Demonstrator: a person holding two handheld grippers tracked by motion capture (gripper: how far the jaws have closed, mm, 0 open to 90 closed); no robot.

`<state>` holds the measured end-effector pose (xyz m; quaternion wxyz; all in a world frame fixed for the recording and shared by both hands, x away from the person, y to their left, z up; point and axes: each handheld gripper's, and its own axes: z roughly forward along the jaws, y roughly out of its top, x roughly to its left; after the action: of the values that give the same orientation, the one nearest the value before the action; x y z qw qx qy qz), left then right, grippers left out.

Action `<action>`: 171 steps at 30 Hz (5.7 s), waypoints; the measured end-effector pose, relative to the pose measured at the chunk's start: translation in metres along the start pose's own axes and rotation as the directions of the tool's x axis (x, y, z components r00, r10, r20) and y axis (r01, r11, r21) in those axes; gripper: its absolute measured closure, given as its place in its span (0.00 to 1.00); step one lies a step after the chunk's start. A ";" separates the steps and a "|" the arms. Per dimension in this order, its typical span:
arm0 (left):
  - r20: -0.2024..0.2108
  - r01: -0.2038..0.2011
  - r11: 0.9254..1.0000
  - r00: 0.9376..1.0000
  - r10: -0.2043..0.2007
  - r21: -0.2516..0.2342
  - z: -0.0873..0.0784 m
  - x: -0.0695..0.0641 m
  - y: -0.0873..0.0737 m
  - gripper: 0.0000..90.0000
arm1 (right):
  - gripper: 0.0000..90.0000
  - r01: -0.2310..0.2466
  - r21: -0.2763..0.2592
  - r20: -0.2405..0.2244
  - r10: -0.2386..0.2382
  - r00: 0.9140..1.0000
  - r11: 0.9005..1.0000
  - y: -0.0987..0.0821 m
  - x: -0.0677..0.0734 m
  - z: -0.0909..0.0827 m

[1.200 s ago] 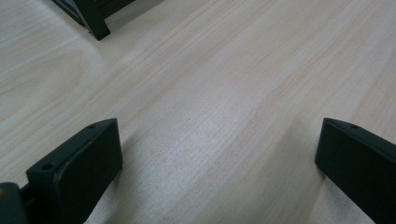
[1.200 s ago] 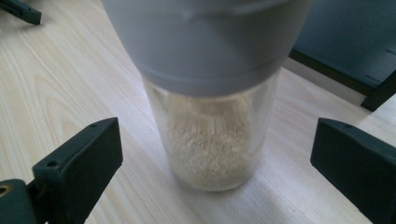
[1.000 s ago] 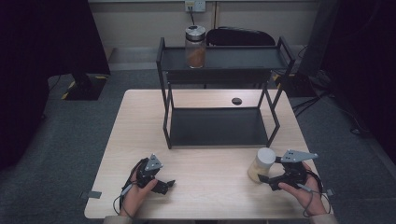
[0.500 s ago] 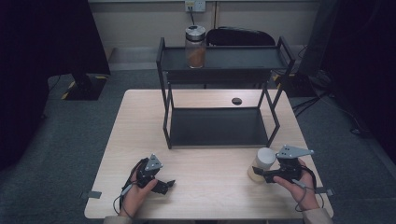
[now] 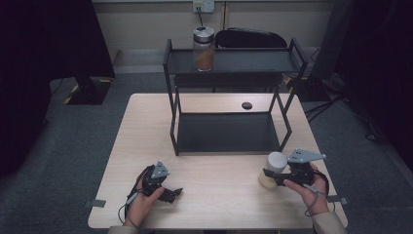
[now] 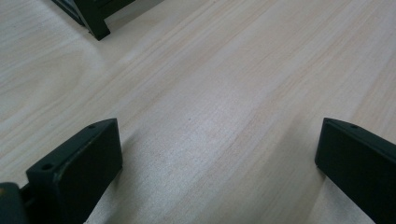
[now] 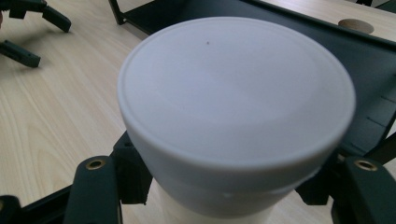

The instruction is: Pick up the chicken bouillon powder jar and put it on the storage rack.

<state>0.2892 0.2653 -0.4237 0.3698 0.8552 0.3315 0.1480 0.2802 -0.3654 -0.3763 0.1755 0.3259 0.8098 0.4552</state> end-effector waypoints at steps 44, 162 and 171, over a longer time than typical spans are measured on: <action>0.000 0.000 1.000 1.000 0.000 0.001 0.000 0.000 0.000 0.00 | 0.39 0.016 0.007 -0.074 -0.015 0.997 1.000 0.108 -0.015 0.028; 0.001 -0.002 1.000 1.000 0.002 0.003 0.000 0.000 0.001 0.00 | 0.39 0.077 -0.077 0.054 -0.073 0.996 0.994 0.351 -0.023 -0.036; 0.001 -0.002 1.000 1.000 0.002 0.003 0.000 0.000 0.001 0.00 | 0.39 0.057 -0.082 0.117 -0.047 0.992 0.995 0.360 -0.033 -0.026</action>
<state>0.2896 0.2654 -0.4231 0.3684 0.8563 0.3306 0.1476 0.4211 -0.2702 -0.0568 0.2471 0.3225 0.7865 0.4651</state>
